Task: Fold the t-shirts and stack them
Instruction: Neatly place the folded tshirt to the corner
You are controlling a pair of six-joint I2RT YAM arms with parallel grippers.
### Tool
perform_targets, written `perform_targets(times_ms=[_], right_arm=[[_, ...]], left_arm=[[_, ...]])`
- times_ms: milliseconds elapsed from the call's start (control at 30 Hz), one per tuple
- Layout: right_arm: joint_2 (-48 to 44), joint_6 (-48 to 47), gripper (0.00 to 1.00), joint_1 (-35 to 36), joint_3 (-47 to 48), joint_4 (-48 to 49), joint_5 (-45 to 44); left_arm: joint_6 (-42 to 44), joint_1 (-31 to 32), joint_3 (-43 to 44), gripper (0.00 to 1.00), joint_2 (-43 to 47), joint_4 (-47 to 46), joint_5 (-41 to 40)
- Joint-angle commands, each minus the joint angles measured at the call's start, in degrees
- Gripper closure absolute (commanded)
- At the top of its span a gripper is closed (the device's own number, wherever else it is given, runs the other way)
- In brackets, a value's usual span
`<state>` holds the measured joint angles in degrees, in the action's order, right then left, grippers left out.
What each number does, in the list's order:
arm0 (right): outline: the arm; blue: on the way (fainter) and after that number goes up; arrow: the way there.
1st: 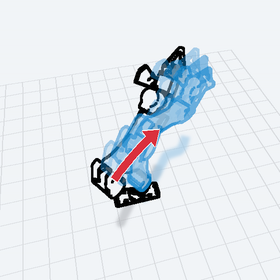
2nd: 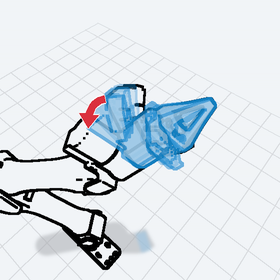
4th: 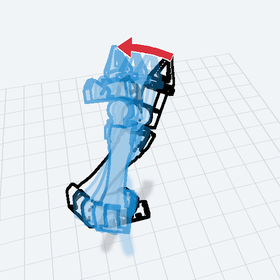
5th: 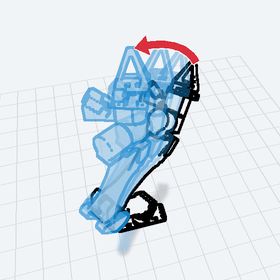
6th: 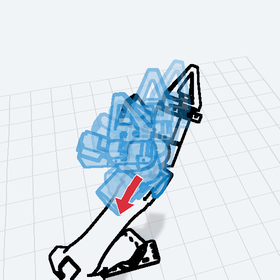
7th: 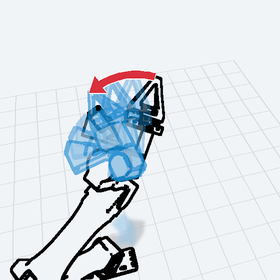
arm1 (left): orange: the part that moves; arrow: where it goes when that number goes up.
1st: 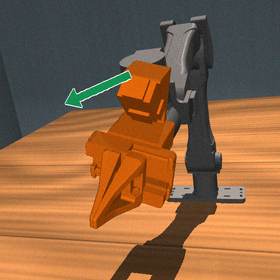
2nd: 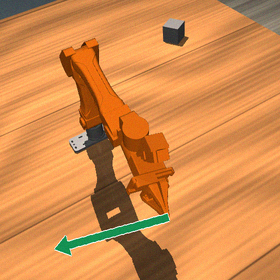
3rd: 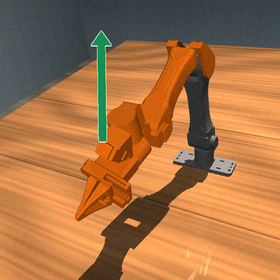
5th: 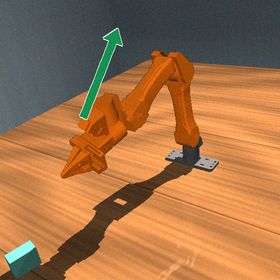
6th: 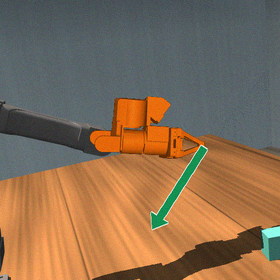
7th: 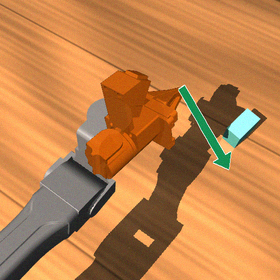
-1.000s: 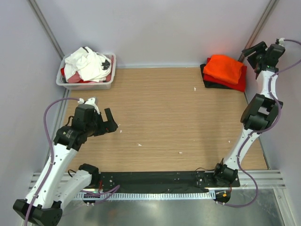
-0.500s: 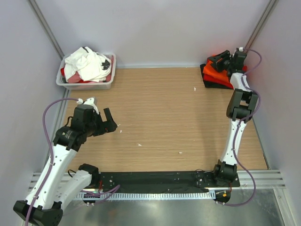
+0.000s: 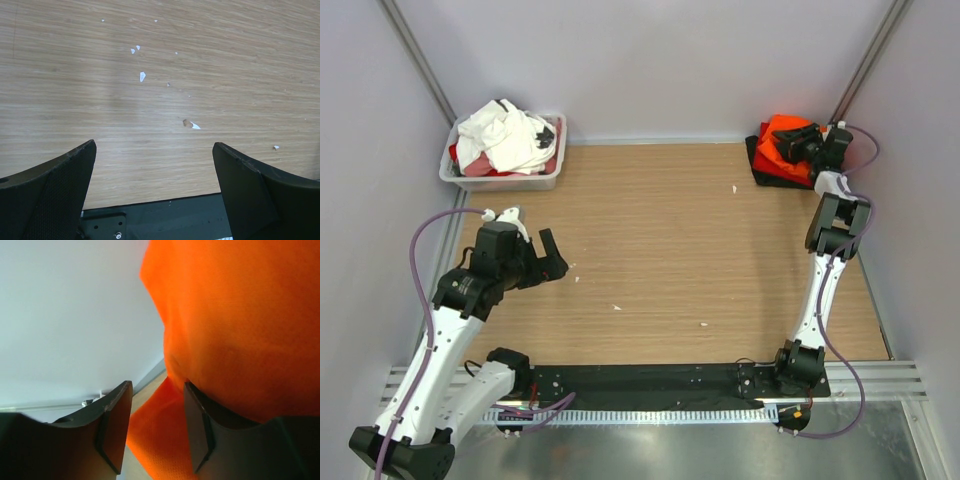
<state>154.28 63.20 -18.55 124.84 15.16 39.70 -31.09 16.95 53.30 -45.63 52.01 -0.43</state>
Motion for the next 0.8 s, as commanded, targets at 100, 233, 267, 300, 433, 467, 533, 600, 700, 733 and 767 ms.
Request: perform_targets(times_ms=[100, 233, 267, 300, 433, 467, 533, 600, 700, 733, 767], right_arm=[[-3.45, 1.4, 0.36, -0.35, 12.27, 0.4, 3.18], [-10.56, 2.45, 0.27, -1.4, 3.97, 4.6, 4.06], [-12.32, 2.98, 0.27, -1.75, 0.97, 5.92, 4.15], [-16.25, 3.5, 0.29, -2.28, -6.29, 7.94, 3.98], [-21.73, 7.45, 0.58, -6.14, -21.08, 20.84, 4.24], [-21.91, 8.68, 0.61, -6.85, -22.78, 22.79, 5.29], [-20.96, 12.55, 0.7, -7.55, -26.29, 28.49, 6.35], [-19.81, 15.01, 0.75, -8.0, -27.53, 31.15, 7.93], [-17.61, 15.03, 0.8, -8.09, -29.11, 33.62, 8.11], [-17.35, 14.15, 0.8, -8.17, -29.65, 33.53, 7.85], [-17.08, 13.62, 0.81, -8.7, -30.35, 33.45, 7.06]], left_arm=[[-0.02, -0.43, -0.12, 0.0, 0.98, -2.18, -0.19], [-0.11, -0.43, -0.04, 0.0, 1.51, -2.35, -0.28], [-0.02, -0.43, -0.12, 0.0, 1.77, -2.35, -0.28], [-0.02, -0.43, -0.04, 0.0, 1.94, -2.44, -0.19], [0.07, -0.43, -0.12, 0.0, 2.56, -2.44, -0.19], [0.07, -0.43, -0.21, 0.0, 2.73, -2.44, -0.19], [0.07, -0.43, -0.12, 0.0, 2.82, -2.53, -0.01], [0.15, -0.51, -0.13, 0.0, 2.65, -2.53, 0.07], [0.15, -0.69, -0.12, 0.0, 2.39, -2.53, 0.16], [0.24, -0.69, -0.12, 0.0, 2.3, -2.44, 0.08], [0.15, -0.69, -0.12, 0.0, 2.38, -2.53, 0.07]])
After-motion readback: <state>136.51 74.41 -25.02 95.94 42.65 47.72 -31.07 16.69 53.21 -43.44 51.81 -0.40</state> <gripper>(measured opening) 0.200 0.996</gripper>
